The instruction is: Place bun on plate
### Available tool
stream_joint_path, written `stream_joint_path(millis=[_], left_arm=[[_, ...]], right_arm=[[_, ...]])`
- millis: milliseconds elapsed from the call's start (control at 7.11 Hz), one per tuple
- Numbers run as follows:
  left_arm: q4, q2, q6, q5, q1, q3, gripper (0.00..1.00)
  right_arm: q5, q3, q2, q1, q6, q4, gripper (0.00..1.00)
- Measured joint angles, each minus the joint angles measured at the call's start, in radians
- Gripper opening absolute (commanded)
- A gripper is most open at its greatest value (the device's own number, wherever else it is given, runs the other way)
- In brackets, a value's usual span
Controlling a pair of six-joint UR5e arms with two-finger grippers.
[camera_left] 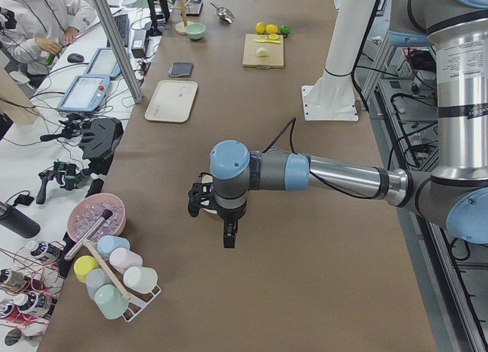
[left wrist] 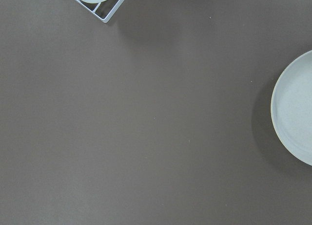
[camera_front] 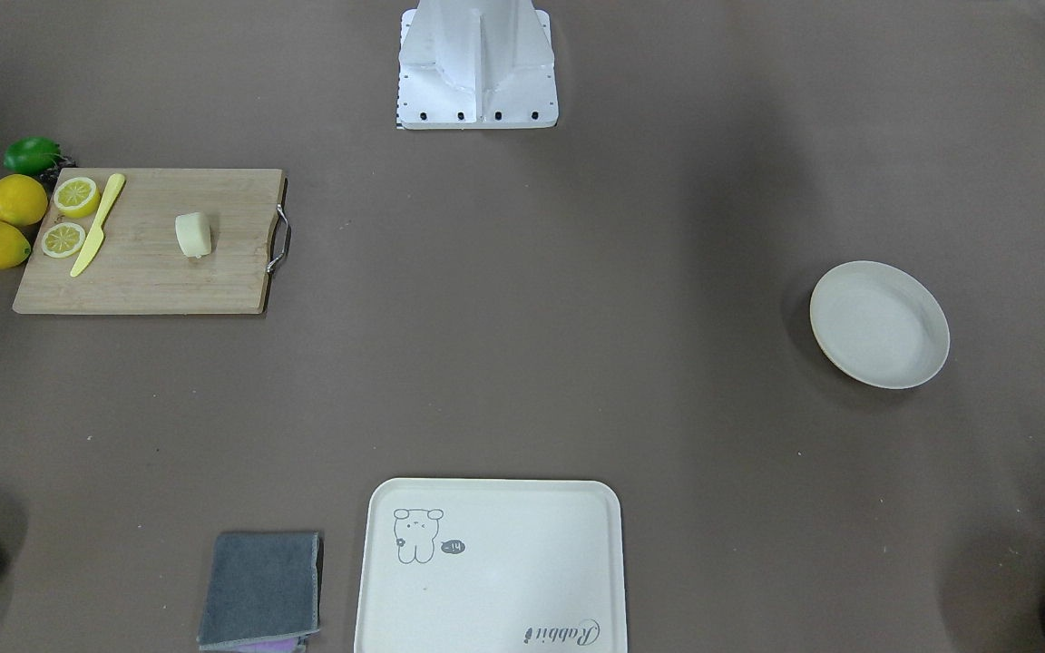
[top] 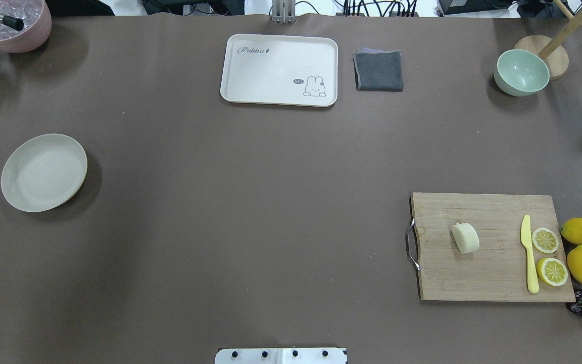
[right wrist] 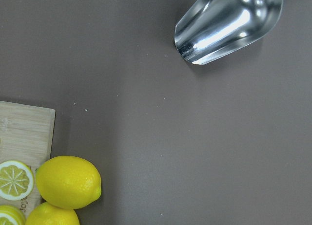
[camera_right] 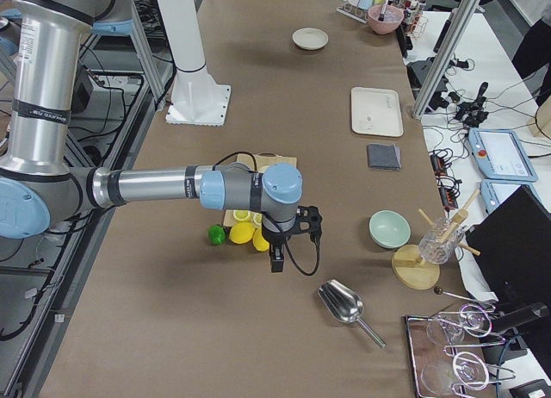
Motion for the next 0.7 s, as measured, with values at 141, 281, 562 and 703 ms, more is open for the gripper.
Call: stream_joint_path(millis=[141,281,562,703], left_arm=[[0.001,-0.003,0.000,0.000,0.000,-0.002,0.98],[0.001,-0.010,0.000,0.000,-0.001,-0.006,0.98],[0.000,-0.041,-0.002,0.001,-0.006,-0.017,0.98],[-0.014,-0.060,-0.004,0.002,-0.009,-0.024,0.98]], right_arm=[[-0.002,0.008,0.003,0.001,0.000,0.000,1.00],[-0.003,0.023,0.007,0.003,0.003,0.002,1.00],[-0.003,0.065,0.021,0.021,0.006,0.008,1.00],[-0.003,0.081,0.045,0.046,0.007,0.009,1.00]])
